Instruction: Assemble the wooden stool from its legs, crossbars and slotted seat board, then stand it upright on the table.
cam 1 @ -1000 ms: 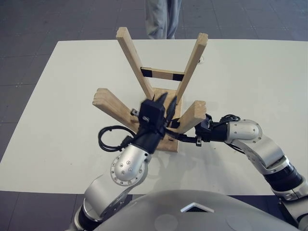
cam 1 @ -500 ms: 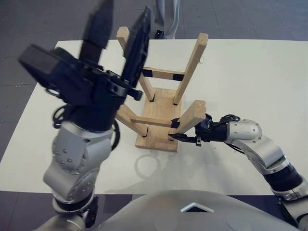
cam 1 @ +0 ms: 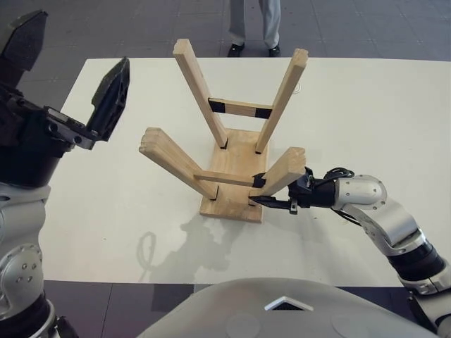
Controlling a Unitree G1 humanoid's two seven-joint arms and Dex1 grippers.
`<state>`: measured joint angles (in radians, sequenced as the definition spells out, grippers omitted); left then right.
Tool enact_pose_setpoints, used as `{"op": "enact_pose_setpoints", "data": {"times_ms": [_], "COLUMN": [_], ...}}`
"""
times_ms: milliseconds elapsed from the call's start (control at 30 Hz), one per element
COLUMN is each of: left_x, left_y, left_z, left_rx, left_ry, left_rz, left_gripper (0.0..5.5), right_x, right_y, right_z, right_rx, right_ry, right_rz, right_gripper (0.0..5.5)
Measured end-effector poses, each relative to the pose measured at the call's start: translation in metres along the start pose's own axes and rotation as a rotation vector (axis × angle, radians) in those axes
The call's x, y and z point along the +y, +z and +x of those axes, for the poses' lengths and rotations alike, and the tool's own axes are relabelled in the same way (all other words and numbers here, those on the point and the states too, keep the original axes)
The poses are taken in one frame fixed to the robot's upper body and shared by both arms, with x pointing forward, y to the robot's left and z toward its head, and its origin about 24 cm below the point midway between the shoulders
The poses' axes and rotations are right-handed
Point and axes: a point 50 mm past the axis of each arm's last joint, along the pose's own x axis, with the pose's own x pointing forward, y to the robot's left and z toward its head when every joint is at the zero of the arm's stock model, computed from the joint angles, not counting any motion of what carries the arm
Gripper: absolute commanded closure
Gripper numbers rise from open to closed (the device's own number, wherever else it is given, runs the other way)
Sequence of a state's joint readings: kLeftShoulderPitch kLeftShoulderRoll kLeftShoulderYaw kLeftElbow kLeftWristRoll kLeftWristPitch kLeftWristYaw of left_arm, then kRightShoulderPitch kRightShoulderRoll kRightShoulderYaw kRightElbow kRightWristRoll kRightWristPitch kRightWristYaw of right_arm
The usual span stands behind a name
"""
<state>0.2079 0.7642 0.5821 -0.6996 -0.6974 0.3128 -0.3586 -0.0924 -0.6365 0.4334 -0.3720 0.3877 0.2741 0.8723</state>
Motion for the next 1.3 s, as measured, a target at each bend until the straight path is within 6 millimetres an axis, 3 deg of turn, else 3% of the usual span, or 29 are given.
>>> {"op": "enact_pose_setpoints", "data": {"times_ms": [133, 300, 533, 867, 1000, 1133, 1200, 1300], "left_x": [0.018, 0.001, -0.049, -0.074, -0.088, -0.109, -0.116, -0.125], "left_y": [-0.048, -0.086, -0.083, -0.084, -0.083, -0.083, -0.088, -0.098], "left_z": [-0.016, -0.039, -0.035, -0.034, -0.034, -0.037, -0.040, -0.043], "left_rx": [0.315, 0.601, 0.547, 0.524, 0.541, 0.580, 0.627, 0.703], "left_ry": [0.030, -0.115, -0.367, -0.426, -0.417, -0.368, -0.302, -0.155], "left_rz": [0.101, 0.164, 0.095, 0.049, 0.041, -0.054, -0.089, -0.165], "left_gripper": [0.81, 0.81, 0.78, 0.78, 0.78, 0.78, 0.78, 0.78], "right_x": [0.002, 0.003, 0.007, 0.002, -0.004, 0.015, 0.020, 0.035], "right_y": [0.001, 0.002, -0.020, -0.020, -0.025, -0.031, -0.027, -0.029], "right_z": [-0.010, -0.018, -0.029, -0.034, -0.053, -0.077, -0.080, -0.071], "right_rx": [0.021, 0.033, 0.130, 0.161, 0.278, 0.381, 0.346, 0.238], "right_ry": [0.017, 0.026, 0.070, 0.013, -0.178, -0.379, -0.533, -0.798], "right_rz": [-0.009, -0.014, 0.088, 0.066, 0.002, 0.026, 0.060, 0.256], "right_gripper": [3.44, 3.44, 2.14, 0.49, 0.28, 0.28, 0.28, 0.28]}}
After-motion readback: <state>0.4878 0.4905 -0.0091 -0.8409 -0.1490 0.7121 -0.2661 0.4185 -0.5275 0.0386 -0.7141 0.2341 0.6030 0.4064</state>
